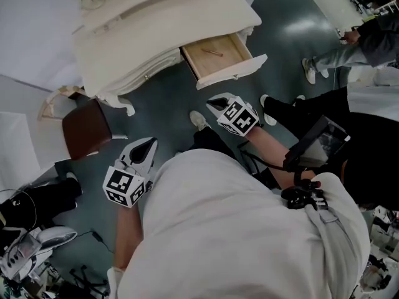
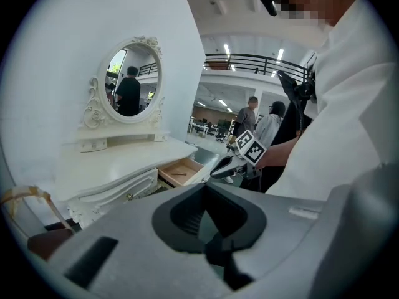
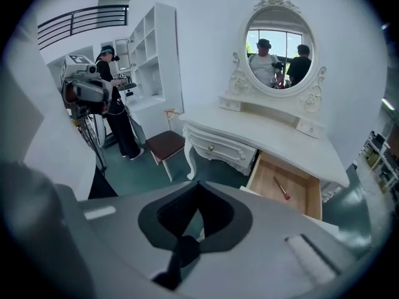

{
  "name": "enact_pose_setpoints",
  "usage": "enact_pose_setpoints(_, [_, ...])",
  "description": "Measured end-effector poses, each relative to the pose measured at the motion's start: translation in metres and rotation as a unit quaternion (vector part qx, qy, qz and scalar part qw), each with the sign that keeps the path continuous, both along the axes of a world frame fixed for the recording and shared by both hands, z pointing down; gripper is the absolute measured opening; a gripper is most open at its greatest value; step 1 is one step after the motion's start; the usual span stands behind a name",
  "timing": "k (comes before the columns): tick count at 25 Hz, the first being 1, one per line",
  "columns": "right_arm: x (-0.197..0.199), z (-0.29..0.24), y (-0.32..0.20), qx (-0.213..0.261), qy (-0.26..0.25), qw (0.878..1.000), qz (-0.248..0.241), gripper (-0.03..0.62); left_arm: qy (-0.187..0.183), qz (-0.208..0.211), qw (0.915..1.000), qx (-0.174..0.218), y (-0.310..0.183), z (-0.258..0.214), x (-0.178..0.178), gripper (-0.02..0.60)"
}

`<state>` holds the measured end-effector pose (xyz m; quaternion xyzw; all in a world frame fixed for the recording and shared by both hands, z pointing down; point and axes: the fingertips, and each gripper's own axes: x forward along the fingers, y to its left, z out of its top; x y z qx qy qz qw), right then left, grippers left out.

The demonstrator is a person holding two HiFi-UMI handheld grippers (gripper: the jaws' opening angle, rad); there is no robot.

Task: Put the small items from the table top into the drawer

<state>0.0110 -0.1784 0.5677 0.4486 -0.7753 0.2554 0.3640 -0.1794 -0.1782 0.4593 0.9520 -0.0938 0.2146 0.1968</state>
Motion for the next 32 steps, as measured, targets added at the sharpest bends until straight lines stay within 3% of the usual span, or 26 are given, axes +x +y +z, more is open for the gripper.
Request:
enact_pose_setpoints(3, [-0.007,0.002,0.004,0.003,-0.005,1.000,-0.013,0.000,0.000,-0.003,1.0000,0.000,0.004,0.006,0.002,0.000])
enact_pose_setpoints(9, [-0.052,-0.013,0.028,0.004,-0.001,1.000,-0.031,0.000,0.009,-0.005,0.9999,-0.002,0.026,0.001,-0.033,0.000])
enact_pose_setpoints(19, [-0.082,-0.021,0.037,0.011,-0.005,0.998,-0.067,0.000,0.008,-0.021,0.9997,-0.003,0.039,0.000,-0.051,0.000])
enact_pose_setpoints(32, [-0.091,-0.020,0.045,0.012,0.000,0.996,-0.086,0.000,0.001,-0.018,0.9998,-0.008,0.049,0.005,-0.052,0.000])
